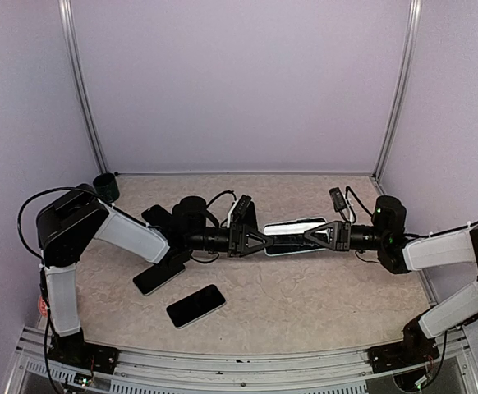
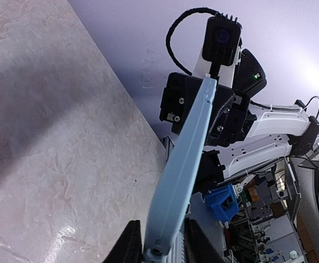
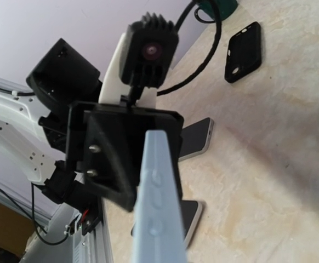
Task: Put the phone into the phone case
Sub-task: Press the phone against the phone case, then place the phone with the phone case at the corner of the board.
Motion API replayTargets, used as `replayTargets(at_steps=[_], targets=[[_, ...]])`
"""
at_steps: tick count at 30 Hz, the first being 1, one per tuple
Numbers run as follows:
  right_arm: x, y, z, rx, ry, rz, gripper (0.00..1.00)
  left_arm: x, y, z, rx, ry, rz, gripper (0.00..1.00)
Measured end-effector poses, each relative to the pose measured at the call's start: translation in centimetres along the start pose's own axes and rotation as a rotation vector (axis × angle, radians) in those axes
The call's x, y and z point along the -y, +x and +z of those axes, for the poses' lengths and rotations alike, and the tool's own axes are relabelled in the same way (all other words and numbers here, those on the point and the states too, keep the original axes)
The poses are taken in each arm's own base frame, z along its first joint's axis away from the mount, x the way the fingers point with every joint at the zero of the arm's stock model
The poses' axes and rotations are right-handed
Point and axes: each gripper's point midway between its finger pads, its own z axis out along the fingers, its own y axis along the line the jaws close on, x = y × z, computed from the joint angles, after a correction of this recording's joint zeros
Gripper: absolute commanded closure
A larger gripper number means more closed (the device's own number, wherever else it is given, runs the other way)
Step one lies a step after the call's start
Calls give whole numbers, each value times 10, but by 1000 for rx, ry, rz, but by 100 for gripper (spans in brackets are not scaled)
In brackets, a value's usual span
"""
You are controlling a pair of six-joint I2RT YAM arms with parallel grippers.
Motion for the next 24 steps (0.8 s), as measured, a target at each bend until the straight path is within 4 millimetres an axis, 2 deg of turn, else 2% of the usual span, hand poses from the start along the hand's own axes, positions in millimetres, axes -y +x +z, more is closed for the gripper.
replayTargets(at_steps=[6, 14, 15, 18, 21, 24], targets=[[2, 3, 0, -11, 6, 13, 100, -5, 3, 0, -8, -21, 15, 95], [0, 5, 0, -20, -5, 17, 100, -2, 5, -2, -12, -3, 21, 96], [0, 5, 0, -21, -6, 19, 100, -2, 5, -2, -13, -2, 19, 93], [-1, 5, 0, -22, -10, 24, 100, -1, 5, -2, -14, 1, 13, 70], [-1, 5, 0, -22, -11, 17, 100, -1, 5, -2, -13, 1, -1, 53], [2, 7, 0, -32, -2, 19, 100, -1, 0, -4, 4, -9, 8, 28]])
